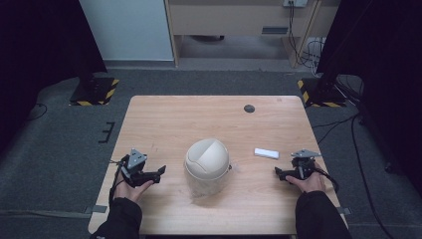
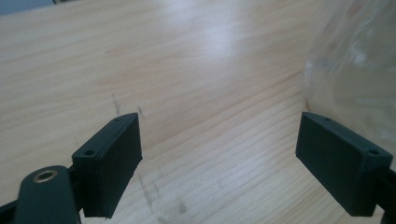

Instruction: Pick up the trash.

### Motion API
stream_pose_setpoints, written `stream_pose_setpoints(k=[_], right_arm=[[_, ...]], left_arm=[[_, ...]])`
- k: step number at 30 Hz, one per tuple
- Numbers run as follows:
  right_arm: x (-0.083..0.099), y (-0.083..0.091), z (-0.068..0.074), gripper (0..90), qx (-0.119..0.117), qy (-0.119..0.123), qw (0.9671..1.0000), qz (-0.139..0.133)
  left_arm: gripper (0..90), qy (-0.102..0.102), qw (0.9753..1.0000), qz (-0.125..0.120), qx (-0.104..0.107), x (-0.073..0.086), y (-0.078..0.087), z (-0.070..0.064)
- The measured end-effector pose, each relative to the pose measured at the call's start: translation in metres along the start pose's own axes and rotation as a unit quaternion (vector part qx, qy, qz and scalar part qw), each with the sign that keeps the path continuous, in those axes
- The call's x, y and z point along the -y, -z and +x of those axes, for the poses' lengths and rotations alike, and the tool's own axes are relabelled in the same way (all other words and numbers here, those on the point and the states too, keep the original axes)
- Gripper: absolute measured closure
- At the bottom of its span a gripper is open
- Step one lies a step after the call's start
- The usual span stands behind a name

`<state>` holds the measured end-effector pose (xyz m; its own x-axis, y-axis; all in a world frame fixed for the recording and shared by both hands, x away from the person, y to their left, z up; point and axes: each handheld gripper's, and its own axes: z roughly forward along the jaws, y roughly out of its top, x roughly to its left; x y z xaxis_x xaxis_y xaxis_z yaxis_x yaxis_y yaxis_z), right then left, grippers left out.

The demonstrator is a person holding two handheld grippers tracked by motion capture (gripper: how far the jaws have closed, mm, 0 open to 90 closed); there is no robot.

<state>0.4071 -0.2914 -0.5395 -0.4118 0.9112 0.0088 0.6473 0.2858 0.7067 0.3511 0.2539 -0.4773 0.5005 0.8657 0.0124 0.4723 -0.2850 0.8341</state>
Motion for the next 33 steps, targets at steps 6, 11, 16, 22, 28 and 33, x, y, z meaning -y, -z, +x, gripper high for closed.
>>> stream_pose_setpoints(k=[6,11,16,22,28,33], right_arm=[[0.000,0.000,0.000,0.6,-0.001,0.001,1.0000,0.001],[0.000,0.000,0.000,0.6,-0.001,0.001,1.0000,0.001],[0.000,0.000,0.000,0.7,-0.002,0.002,1.0000,0.001],[0.000,0.000,0.000,0.7,-0.003,0.001,1.0000,0.001],[0.000,0.000,-0.001,0.6,-0.003,0.002,1.0000,0.000],[0.000,0.000,0.000,0.7,-0.003,0.002,1.0000,0.001]], left_arm=[[14.7,-0.004,0.9984,-0.051,0.023,-0.014,0.011,-0.008],[14.7,-0.015,0.9954,-0.082,0.049,-0.022,0.019,-0.014],[14.8,-0.022,0.9918,-0.104,0.071,-0.030,0.026,-0.021],[15.1,-0.026,0.9873,-0.117,0.104,-0.041,0.033,-0.032],[15.4,-0.030,0.9834,-0.123,0.130,-0.048,0.035,-0.044],[16.0,-0.036,0.9794,-0.122,0.156,-0.053,0.033,-0.058]])
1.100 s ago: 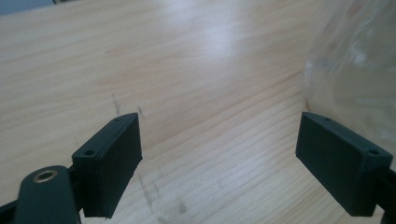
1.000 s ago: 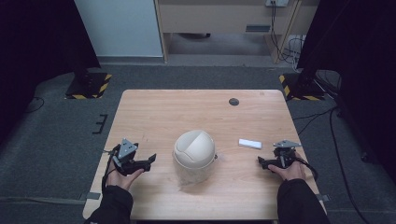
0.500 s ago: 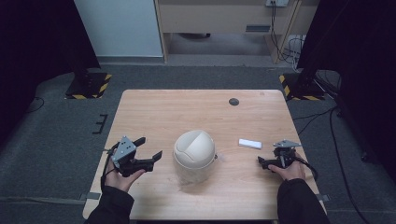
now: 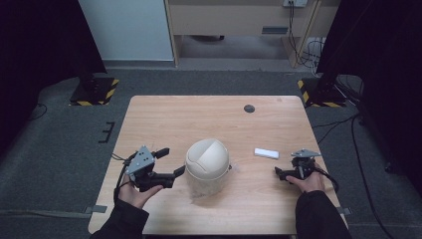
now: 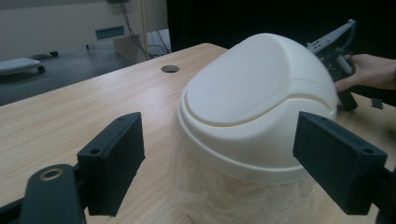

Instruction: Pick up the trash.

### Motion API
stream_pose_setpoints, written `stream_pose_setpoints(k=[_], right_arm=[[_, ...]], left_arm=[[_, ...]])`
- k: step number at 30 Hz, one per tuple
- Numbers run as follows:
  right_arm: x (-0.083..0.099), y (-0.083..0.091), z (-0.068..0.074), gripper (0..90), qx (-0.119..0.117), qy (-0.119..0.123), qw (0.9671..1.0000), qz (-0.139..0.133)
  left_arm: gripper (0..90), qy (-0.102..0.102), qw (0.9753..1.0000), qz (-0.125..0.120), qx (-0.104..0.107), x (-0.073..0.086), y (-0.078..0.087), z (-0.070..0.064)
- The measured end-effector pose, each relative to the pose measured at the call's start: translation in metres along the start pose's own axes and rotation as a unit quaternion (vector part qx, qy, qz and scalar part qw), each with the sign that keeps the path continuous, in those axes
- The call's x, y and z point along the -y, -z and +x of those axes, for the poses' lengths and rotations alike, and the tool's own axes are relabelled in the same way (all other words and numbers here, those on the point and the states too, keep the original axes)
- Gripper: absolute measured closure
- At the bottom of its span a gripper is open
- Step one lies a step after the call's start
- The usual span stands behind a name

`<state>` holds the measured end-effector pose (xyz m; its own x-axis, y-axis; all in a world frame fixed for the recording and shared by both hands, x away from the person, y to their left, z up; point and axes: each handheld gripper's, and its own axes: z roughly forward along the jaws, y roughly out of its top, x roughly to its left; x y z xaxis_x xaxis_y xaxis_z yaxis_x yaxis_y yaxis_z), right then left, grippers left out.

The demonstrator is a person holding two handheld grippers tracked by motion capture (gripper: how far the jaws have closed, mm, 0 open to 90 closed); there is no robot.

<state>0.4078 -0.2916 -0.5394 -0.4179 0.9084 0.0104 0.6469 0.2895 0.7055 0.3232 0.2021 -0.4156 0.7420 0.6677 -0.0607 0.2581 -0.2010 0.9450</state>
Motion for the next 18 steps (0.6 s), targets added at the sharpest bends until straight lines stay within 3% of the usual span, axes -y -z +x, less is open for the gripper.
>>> stream_pose_setpoints(k=[18], right_arm=[[0.000,0.000,0.000,0.6,0.000,0.000,1.0000,0.000]], left_arm=[[17.2,-0.013,0.9987,0.028,0.041,-0.010,-0.030,-0.021]])
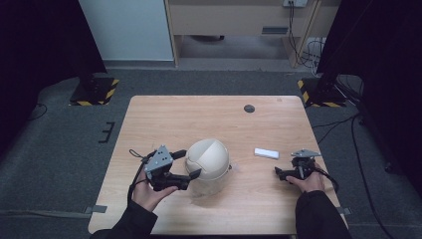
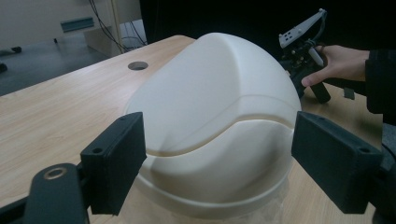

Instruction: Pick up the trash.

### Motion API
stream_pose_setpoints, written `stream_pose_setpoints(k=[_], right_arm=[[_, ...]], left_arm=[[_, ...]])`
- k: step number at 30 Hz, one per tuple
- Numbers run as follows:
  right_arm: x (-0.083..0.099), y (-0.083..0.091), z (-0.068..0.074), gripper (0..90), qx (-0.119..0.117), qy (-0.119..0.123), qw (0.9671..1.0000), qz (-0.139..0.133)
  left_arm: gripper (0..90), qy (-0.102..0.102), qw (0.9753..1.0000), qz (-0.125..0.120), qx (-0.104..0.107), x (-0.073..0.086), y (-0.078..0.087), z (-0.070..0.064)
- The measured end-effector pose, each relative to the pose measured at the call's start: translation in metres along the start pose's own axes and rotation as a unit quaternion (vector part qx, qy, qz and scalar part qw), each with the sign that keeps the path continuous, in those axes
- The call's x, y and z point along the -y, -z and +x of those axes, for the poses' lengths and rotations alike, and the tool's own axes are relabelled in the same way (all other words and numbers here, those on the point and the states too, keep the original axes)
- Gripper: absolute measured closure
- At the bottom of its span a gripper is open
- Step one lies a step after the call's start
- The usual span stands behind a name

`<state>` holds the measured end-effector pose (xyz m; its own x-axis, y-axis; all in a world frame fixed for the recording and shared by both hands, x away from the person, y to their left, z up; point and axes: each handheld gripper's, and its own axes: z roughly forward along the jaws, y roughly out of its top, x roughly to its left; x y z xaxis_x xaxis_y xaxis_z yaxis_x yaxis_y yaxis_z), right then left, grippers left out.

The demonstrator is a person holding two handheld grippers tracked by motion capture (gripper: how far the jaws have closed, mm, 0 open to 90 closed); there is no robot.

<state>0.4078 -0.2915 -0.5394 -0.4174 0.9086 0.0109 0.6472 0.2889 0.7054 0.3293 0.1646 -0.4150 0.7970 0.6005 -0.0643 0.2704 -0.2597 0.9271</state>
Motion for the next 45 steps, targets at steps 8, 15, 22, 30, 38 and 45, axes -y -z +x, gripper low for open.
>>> stream_pose_setpoints(k=[8,15,22,30,38,45], right_arm=[[0.000,0.000,0.000,0.6,0.000,0.001,1.0000,-0.001],[0.000,0.000,0.000,0.7,0.000,0.000,1.0000,0.000],[0.000,0.000,0.000,0.6,0.000,0.000,1.0000,0.000],[0.000,0.000,0.000,0.6,0.000,0.001,1.0000,-0.001],[0.000,0.000,0.000,0.6,0.000,0.001,1.0000,-0.001],[0.000,0.000,0.000,0.7,-0.002,0.000,1.0000,-0.001]], left_arm=[[17.7,-0.006,0.9998,0.012,0.011,0.000,-0.009,-0.005],[17.6,-0.006,0.9998,0.015,0.014,-0.001,-0.014,-0.006],[17.6,0.000,0.9997,0.020,0.013,-0.002,-0.018,-0.007],[17.2,0.026,0.9993,0.016,0.022,-0.005,-0.024,-0.006],[18.6,0.014,0.9999,-0.003,0.005,-0.014,-0.020,-0.008],[18.7,0.028,0.9990,-0.031,-0.014,-0.017,-0.011,-0.002]])
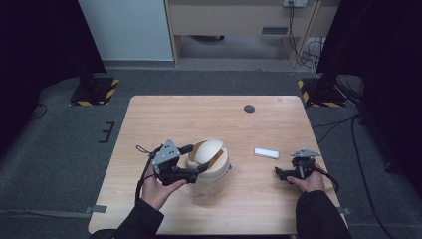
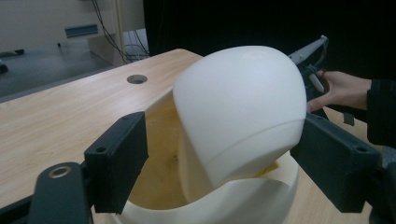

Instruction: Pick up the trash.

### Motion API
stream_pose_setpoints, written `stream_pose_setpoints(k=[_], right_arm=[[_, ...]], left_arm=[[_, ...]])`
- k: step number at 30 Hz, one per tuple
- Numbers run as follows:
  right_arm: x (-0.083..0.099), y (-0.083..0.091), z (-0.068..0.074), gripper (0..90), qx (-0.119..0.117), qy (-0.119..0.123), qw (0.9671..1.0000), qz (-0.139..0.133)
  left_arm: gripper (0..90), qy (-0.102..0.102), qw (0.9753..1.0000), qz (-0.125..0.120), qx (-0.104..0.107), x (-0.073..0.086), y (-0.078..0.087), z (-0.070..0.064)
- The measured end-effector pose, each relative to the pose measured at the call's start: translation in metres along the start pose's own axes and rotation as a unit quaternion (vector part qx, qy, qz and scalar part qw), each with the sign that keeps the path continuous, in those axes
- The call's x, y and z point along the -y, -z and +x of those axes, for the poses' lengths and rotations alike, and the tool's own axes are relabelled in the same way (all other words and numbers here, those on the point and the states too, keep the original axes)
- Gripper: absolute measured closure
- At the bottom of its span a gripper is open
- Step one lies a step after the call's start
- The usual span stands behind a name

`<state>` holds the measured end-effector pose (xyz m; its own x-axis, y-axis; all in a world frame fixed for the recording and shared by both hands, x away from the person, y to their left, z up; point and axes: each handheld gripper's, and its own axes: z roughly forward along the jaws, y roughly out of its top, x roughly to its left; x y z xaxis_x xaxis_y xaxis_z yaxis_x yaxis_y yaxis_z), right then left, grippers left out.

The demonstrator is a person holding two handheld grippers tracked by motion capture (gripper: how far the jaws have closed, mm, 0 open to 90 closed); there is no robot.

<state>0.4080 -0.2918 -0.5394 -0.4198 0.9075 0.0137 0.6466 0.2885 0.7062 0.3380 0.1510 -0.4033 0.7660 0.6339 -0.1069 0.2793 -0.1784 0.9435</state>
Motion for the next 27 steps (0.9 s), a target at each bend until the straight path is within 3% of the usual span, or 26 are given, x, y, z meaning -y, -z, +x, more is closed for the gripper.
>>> stream_pose_setpoints(k=[6,11,17,27], right_arm=[[0.000,0.000,-0.001,1.1,-0.001,0.002,1.0000,0.000],[0.000,0.002,-0.002,4.9,-0.002,0.004,1.0000,-0.001],[-0.004,0.008,-0.005,22.1,-0.004,0.023,0.9997,0.005],[-0.011,0.014,-0.005,28.9,-0.001,0.040,0.9991,-0.013]], left_arm=[[18.5,0.019,0.9997,-0.013,0.006,-0.001,0.008,0.003],[18.2,0.018,0.9997,-0.013,0.006,-0.002,0.014,0.002],[17.6,0.021,0.9996,-0.014,-0.009,0.002,0.029,0.008],[17.2,0.043,0.9980,0.006,-0.046,0.029,0.049,0.027]])
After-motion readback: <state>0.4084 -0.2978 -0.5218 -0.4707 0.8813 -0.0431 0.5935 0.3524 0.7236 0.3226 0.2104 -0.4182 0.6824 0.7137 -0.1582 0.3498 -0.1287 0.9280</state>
